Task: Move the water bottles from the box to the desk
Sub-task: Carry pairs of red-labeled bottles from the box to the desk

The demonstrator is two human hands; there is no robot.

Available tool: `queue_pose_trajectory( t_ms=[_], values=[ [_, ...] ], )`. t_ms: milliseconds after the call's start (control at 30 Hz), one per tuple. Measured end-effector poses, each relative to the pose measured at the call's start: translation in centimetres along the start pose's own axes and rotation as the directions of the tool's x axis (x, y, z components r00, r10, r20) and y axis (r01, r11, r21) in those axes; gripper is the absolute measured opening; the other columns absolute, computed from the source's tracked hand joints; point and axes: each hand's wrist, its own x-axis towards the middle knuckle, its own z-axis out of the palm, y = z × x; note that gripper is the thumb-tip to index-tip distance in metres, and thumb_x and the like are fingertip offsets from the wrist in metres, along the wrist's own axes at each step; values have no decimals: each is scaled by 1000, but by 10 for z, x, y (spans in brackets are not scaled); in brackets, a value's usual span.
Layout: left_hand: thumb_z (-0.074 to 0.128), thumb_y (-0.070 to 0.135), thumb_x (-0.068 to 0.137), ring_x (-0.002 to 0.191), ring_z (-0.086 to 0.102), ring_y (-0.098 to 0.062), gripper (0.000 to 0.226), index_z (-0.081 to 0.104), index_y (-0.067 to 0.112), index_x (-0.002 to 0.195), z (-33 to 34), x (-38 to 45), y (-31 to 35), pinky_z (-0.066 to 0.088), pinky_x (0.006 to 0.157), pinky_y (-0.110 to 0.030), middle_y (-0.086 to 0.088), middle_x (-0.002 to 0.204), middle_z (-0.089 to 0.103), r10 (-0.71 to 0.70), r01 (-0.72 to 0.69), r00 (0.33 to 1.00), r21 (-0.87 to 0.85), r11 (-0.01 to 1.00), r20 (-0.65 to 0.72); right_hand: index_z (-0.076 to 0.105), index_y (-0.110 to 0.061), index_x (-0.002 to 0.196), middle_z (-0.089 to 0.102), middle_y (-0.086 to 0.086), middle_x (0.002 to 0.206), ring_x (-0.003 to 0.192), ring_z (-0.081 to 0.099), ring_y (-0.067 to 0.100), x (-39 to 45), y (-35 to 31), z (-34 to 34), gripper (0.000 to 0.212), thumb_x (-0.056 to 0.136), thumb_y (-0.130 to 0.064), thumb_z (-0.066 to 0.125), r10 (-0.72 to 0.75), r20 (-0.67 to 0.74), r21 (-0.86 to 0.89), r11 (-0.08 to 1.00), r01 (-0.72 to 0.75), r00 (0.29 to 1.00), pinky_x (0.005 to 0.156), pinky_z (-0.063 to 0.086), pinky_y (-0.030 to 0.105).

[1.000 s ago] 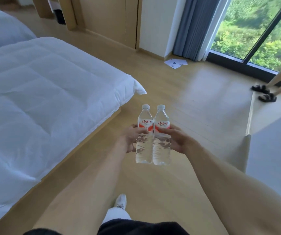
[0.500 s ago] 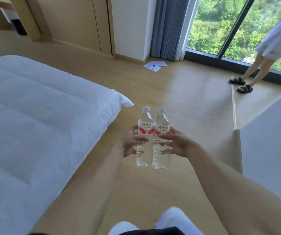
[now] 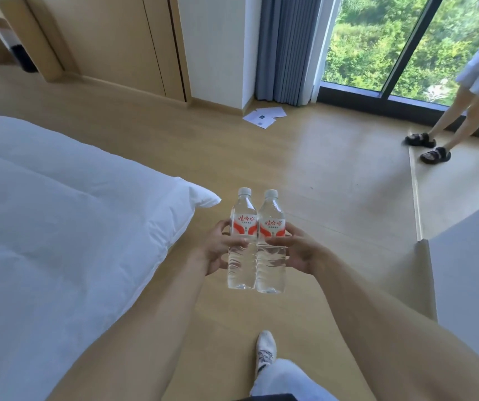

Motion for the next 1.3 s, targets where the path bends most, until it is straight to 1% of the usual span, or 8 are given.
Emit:
queue_pose_trajectory(
  t_ms=[200,367,567,700,867,967,1167,1300],
  values=[
    [82,5,78,109,67,-36,62,54,36,124,21,83,64,59,77,-60,-14,126,65,16,-17,1000,-37,999,-25,51,-9,137,64,21,123,100,64,38,67,-80,-42,61,82,4,73,19,-9,3,1000,-19,1000,90,52,58],
    [80,2,78,110,67,-35,76,46,35,137,36,139,106,59,75,-57,-15,126,66,14,-16,1000,-66,998,-27,49,-7,138,62,22,130,113,62,42,113,-132,-70,62,82,3,74,14,-16,-13,1000,-15,1000,94,51,60],
    [78,-1,78,102,68,-30,77,47,38,135,39,203,150,56,82,-65,-12,117,70,47,-49,998,-54,997,-43,54,-10,135,67,20,122,110,64,41,170,-179,-92,57,83,2,73,-3,2,-17,1000,3,1000,95,51,60],
    [78,-2,78,105,66,-31,76,48,40,133,29,255,176,53,84,-69,-17,122,68,53,-53,998,-47,997,-21,55,-13,134,69,17,115,100,66,37,215,-210,-99,58,82,3,74,-4,-32,-17,1000,3,999,87,54,55],
    [80,-3,77,103,65,-29,76,49,39,133,0,340,225,52,83,-71,-19,123,66,75,-72,997,-96,993,28,58,-14,130,72,12,102,91,67,32,298,-267,-98,55,80,1,76,-19,-75,-55,998,15,997,77,55,48],
    [79,-3,76,101,65,-28,77,50,40,133,-26,386,266,53,82,-70,-18,124,66,60,-58,998,-114,992,14,61,-15,129,73,11,103,90,69,30,351,-313,-85,55,79,-2,78,7,-72,-92,996,-13,997,76,56,49],
    [81,-1,75,106,64,-27,75,52,40,132,-93,471,337,54,80,-70,-13,121,69,65,-67,998,-164,984,-15,58,-19,130,70,14,119,106,66,34,454,-392,-46,57,79,-8,80,37,-42,-187,981,-45,998,93,52,59],
    [83,1,74,105,65,-26,75,54,42,129,-130,513,374,55,79,-68,-15,121,68,67,-78,996,-182,980,-64,57,-21,130,70,12,120,111,65,35,514,-433,-24,56,80,-11,80,48,-10,-230,972,-49,999,92,51,58]
  ],
)
